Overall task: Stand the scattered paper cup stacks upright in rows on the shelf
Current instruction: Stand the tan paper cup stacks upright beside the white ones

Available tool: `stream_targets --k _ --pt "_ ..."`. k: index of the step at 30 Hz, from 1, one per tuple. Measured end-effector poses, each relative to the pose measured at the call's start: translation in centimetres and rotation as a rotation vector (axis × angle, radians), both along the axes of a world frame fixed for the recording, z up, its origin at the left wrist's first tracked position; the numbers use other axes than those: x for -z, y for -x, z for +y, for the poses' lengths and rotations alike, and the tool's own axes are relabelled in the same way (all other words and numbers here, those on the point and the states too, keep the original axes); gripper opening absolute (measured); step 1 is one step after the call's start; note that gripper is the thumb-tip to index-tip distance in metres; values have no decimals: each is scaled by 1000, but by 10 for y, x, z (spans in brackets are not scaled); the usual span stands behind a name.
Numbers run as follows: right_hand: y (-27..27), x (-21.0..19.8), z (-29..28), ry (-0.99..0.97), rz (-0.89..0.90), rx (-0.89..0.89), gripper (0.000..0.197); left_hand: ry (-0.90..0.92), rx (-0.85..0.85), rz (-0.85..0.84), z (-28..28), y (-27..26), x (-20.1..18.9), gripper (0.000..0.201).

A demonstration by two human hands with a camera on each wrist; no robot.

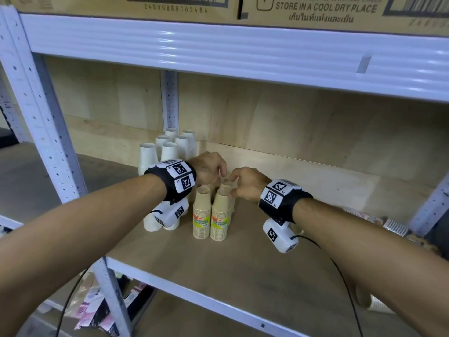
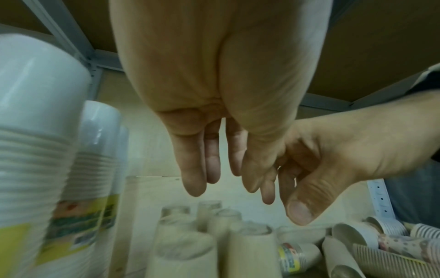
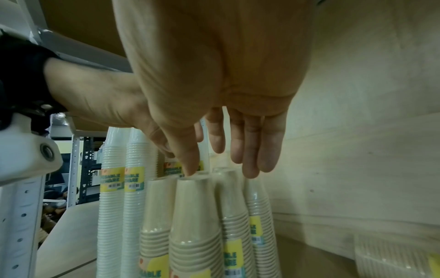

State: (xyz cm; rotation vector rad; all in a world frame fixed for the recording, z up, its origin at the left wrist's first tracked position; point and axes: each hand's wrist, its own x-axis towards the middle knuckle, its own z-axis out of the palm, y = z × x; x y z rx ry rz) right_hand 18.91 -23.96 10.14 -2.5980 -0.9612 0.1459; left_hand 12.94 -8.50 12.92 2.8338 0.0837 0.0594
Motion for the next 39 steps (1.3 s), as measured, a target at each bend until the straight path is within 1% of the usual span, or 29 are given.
stream_targets --k 4,7,11,15,19,23,25,29,32,36,39 --pt "-9 -3 -29 50 -13 62 49 -8 45 -21 -24 -11 -6 25" --pt "-16 -6 -60 92 -10 98 55 -14 94 -5 -48 -22 -5 28" --pt "-26 -7 -114 111 -12 201 52 -2 181 35 -87 -39 0 32" --pt "-31 -2 -172 129 7 321 50 20 289 23 -133 -55 8 32" --pt "-28 7 -232 160 37 408 43 17 415 43 -180 -73 20 31" --pt "-14 18 -282 150 84 503 55 18 470 56 -209 -87 43 24" --pt "-7 28 -302 171 121 537 58 19 469 80 -216 -95 57 27" --pt "4 44 -331 182 202 627 64 60 469 121 -223 -109 77 47" --pt "13 55 -343 261 215 636 67 123 469 157 -231 -114 90 52" --pt "15 73 -352 311 194 658 61 28 527 113 -248 -121 107 62" --pt "14 85 -361 308 286 659 71 -12 567 109 -264 -124 115 66"
